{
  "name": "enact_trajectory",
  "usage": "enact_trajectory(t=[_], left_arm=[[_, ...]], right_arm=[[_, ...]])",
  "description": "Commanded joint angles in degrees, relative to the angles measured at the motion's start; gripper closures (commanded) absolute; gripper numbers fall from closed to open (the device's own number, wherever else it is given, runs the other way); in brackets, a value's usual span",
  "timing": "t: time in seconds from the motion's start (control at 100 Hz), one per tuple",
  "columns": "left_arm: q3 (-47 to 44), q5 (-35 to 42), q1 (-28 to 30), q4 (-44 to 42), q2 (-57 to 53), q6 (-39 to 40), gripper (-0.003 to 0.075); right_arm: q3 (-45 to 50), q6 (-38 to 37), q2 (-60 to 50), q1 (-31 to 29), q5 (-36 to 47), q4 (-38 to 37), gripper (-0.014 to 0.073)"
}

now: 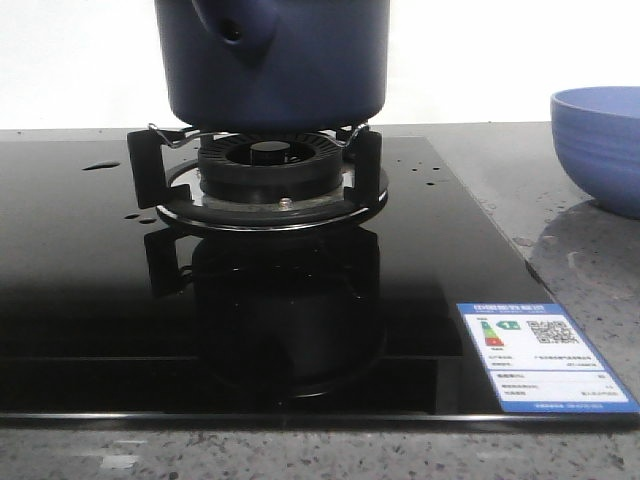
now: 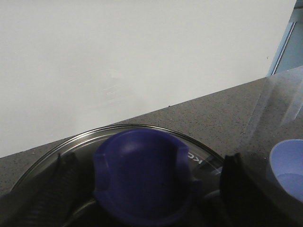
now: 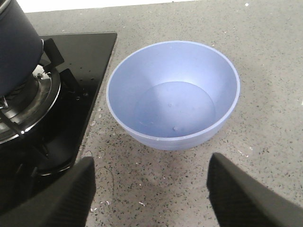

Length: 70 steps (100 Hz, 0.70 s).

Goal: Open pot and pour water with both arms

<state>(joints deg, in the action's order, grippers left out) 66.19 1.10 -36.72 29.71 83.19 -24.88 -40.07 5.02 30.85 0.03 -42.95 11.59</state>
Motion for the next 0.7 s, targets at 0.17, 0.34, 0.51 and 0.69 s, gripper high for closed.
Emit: enact_trajectory(t=[0.17,0.34,0.51,0.69], left_arm=[[1.8,4.1,0.6,0.4,-1.0,0.0,0.0152],[1.8,4.4,0.6,0.4,-0.8,0.0,0.0152],[1.8,4.4,0.6,0.4,-0.8,0.0,0.0153],[1.8,4.4,0.6,0.4,-0.7,0.0,0.0154]], right_arm=[[-2.1,0.5,0.7,0.0,3.7,0.0,0.0139],[-2.1,0.5,0.7,0.0,3.7,0.0,0.0139],[-2.1,0.5,0.7,0.0,3.7,0.0,0.0139],[-2.1,0.5,0.7,0.0,3.7,0.0,0.0139]])
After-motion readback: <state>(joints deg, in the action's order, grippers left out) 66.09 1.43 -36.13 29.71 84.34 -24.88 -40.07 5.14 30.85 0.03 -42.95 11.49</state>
